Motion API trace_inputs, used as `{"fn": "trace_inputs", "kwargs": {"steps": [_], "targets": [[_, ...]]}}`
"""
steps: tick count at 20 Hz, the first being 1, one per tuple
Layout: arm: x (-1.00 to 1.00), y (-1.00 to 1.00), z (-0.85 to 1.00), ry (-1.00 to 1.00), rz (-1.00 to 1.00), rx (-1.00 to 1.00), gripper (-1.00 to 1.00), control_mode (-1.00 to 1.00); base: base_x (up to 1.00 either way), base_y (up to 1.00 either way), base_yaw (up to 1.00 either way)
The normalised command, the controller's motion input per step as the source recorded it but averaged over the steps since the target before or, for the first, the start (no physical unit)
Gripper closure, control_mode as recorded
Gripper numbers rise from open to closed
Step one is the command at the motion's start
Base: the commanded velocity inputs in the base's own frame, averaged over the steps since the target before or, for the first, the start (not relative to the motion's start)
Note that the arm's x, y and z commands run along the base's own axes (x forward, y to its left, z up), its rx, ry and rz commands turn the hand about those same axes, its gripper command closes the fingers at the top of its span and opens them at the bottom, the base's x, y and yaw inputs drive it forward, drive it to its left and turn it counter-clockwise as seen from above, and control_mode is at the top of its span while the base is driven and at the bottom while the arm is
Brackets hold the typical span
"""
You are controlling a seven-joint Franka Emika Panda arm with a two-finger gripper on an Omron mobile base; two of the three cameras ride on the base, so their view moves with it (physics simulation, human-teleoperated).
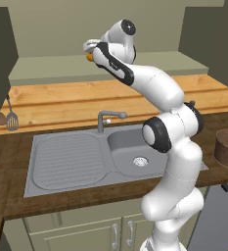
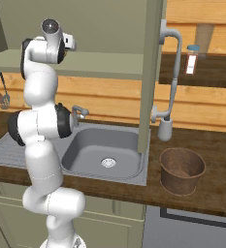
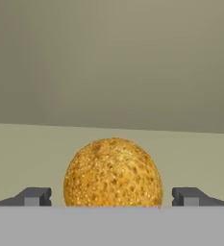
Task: Open the cabinet, pick up the bread from the cabinet and place it in the basket. Then move the basket to the dining counter.
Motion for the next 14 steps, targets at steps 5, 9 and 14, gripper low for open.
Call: {"fn": "trace_inputs", "kwargs": {"steps": [5,9,14], "targets": [[0.10,0.01,-0.29,0.00,0.00,0.00,-1.00,-1.00,0.00,0.00,0.00],[0.17,0.04,-0.25,0.00,0.00,0.00,-1.00,-1.00,0.00,0.00,0.00],[0.17,0.11,-0.27,0.00,0.00,0.00,-1.00,-1.00,0.00,0.00,0.00]]}}
